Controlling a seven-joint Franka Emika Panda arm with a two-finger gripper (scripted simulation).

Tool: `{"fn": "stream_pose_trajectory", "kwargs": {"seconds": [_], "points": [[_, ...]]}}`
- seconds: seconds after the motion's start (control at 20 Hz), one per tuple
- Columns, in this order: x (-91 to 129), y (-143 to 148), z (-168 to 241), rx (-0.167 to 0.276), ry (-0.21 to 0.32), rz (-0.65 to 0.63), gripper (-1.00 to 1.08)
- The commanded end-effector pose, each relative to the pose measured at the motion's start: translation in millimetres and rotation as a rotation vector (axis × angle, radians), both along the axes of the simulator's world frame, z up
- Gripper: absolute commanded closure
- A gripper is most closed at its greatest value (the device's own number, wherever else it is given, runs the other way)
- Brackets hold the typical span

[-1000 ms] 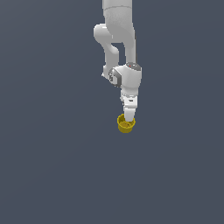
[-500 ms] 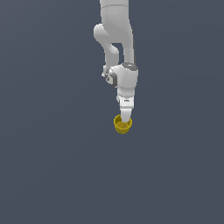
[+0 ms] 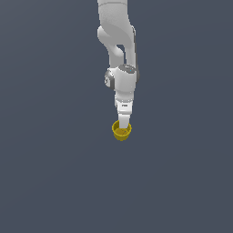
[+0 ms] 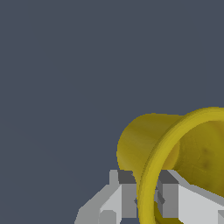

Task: Pick up the object and move it to a goal position.

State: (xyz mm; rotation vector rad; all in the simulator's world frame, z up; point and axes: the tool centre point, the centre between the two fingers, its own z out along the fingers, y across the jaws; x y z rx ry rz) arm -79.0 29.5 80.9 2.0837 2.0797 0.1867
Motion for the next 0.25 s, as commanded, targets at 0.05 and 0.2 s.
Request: {"fn": "stream_pose_trajectory", "kwargs": {"seconds": [0.05,0.2], "points": [[3.2,-4.1,2.7,0.0,-0.003,0.001,1.08],[3.6,-4.1,2.7,0.0,-0.003,0.001,1.08]]}}
